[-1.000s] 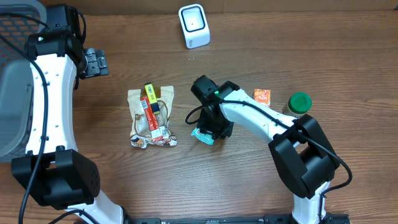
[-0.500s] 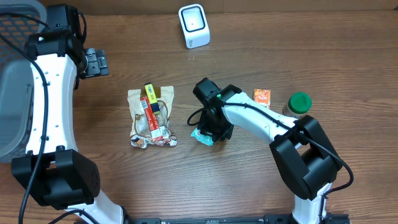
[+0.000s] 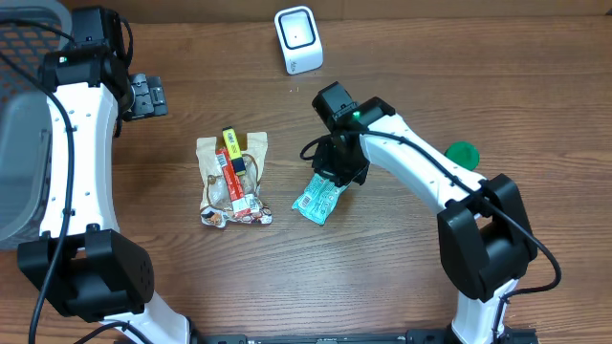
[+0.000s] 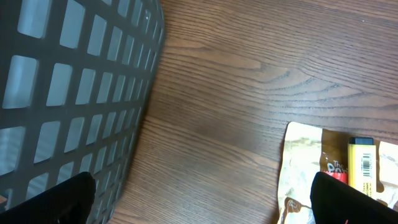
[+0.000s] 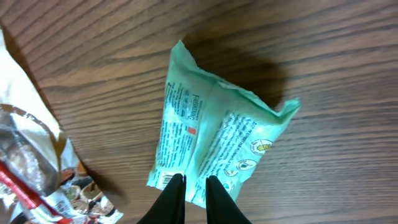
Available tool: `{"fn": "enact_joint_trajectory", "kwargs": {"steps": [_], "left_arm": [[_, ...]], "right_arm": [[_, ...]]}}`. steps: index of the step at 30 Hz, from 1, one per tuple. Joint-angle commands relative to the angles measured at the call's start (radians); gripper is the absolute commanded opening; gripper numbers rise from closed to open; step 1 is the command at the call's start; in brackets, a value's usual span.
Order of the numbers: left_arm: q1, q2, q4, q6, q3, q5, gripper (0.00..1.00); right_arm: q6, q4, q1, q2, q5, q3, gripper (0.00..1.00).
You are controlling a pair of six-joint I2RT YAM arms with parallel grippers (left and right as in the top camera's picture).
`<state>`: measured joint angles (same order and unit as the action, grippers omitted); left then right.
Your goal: Scan the item barcode
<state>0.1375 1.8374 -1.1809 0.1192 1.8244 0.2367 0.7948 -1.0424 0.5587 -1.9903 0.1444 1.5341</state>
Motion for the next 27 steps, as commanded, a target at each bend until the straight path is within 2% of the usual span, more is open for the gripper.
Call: {"fn": "enact_joint_trajectory", "kwargs": {"steps": [1,10,15,22,27], "left_arm": [[-0.004,-0.003,0.003,-0.019,0.016,0.006,1.00],[-0.004,-0.003,0.004,-0.019,0.016,0.006,0.99],[-0.004,-0.003,0.003,-0.019,0.016,0.006,1.00],[-0.004,-0.003,0.003,-0.018,0.016,0.006,1.00],[-0.004,-0.003,0.003,-0.019,0.016,0.006,1.00]], "right_arm": [[-0.007,0.019,0.020,0.025,-0.074,-0.040,0.13],[-0.006,0.153,0.025,0.004,-0.084,-0.195,0.10],[-0.008,0.162,0.019,0.004,-0.060,-0.172,0.14],[-0.023,0.038,0.008,0.042,-0.031,-0.005,0.16],[-0.022,-0.023,0.024,0.043,-0.040,-0.011,0.17]]}}
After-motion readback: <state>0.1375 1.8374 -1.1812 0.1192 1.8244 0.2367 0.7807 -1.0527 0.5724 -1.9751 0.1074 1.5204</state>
